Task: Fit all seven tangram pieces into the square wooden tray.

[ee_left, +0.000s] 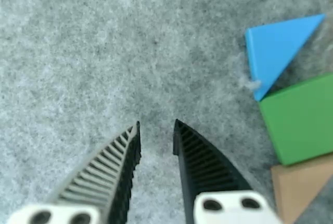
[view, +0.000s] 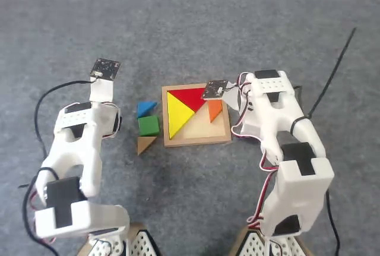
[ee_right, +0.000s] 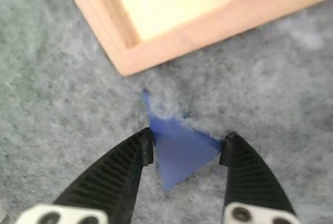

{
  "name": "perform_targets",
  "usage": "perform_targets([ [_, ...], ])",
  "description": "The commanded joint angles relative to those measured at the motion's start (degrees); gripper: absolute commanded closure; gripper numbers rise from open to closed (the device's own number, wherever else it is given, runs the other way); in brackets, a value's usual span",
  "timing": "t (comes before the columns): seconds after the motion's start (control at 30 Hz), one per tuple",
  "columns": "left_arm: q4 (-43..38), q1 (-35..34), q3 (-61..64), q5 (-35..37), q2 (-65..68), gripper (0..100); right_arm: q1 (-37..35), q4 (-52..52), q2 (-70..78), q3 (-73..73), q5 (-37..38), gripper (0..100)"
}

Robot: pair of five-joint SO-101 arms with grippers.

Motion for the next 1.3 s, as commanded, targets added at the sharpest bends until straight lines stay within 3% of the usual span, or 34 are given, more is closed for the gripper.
perform_targets([
  [0.0, -0.7, -0.2, -0.3, 0.0, -3.3, 90, 0.2, 0.7, 0.0, -0.2, 0.7, 81.7],
  [0.57, -0.7, -0.2, -0.3, 0.0, -3.3, 90, 0.2, 12.1, -0.1, -11.5, -3.1, 81.8],
  [0.97, -0.7, -0.2, -0.3, 0.0, -3.3, 90, -1.4, 9.2, -10.1, -2.1, -4.9, 82.5],
  [1.13, -0.7, -0.2, -0.3, 0.0, -3.3, 90, -2.0, 3.9, -10.5, 4.8, -5.1, 92.4],
  [1.27, -0.7, -0.2, -0.3, 0.0, -3.3, 90, -1.6, 3.3, -10.9, 5.1, -4.7, 83.6],
])
